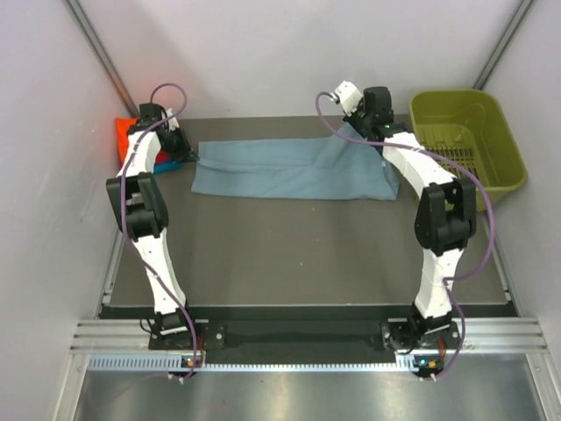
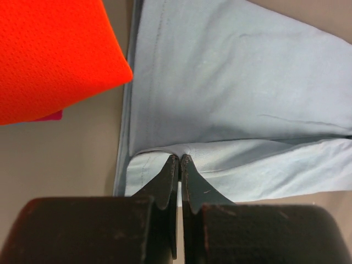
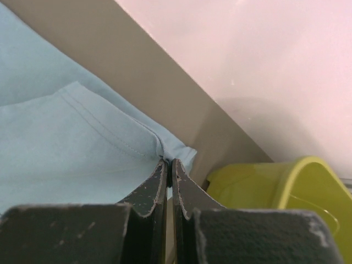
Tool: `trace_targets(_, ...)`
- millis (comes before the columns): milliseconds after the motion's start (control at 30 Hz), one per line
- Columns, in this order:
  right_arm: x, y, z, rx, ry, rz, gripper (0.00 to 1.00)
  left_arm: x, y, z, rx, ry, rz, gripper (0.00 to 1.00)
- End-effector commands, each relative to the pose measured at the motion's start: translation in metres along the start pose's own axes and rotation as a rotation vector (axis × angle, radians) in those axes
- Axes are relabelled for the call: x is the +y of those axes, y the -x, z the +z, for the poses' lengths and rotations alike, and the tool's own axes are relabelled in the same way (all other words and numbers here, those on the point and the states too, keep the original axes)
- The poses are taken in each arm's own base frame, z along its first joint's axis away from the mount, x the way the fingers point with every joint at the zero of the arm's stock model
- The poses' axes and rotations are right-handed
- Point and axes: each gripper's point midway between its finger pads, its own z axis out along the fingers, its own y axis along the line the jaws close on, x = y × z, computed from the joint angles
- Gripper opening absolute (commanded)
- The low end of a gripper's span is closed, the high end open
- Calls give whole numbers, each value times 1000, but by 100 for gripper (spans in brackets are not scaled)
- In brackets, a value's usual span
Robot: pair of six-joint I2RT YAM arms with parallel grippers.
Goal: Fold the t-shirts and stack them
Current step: Fold the tshirt
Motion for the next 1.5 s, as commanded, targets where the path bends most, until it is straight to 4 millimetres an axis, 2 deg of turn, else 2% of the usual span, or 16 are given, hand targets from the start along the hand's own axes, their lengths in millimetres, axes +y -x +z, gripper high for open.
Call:
trace_targets(0,-22,5,17,-28,-66,4,0,0,11,3,-46,18,47,0)
trace_targets(200,-14,-14,46,10,-66,-3,0,6,14,10,-58,61,64,0)
trace_targets(333,-16,-25,55,40,-101,-5,0,13,14,11,-63,103,57,0)
trace_targets(367,-18,-28,55,51,-114,-6,3,15,15,11,-68,118,58,2)
trace_targets(400,-22,-32,52,72,-143,-5,21,15,18,7,-80,124,62,16)
trace_targets(500,-39,-29,37,76,-217,6,56,14,29,-9,-121,161,76,37)
trace_targets(533,-43,-24,33,67,-239,6,59,14,32,-14,-131,176,81,48)
trace_targets(600,-56,-18,17,59,-279,21,64,8,41,-30,-167,175,93,52)
trace_targets(700,-60,-6,-1,29,-280,69,65,-1,47,-47,-196,158,101,53)
trace_targets(867,-27,-6,-5,21,-131,203,63,-16,26,-54,-151,91,60,52)
trace_targets(933,-1,-5,6,16,-24,288,62,-22,14,-51,-115,45,37,52)
trace_targets(967,10,-3,15,5,30,317,61,-22,0,-47,-82,36,24,51)
trace_targets(1100,41,-1,38,-6,158,422,57,-28,-37,-33,15,-21,-16,49)
trace_targets(1267,59,-5,61,-7,233,525,52,-28,-75,-20,103,-23,-34,41)
trace_targets(1367,74,-12,79,3,262,568,49,-23,-85,-13,120,1,-30,41)
trace_targets(1467,77,-13,90,-7,274,605,46,-17,-88,-8,127,38,-10,40)
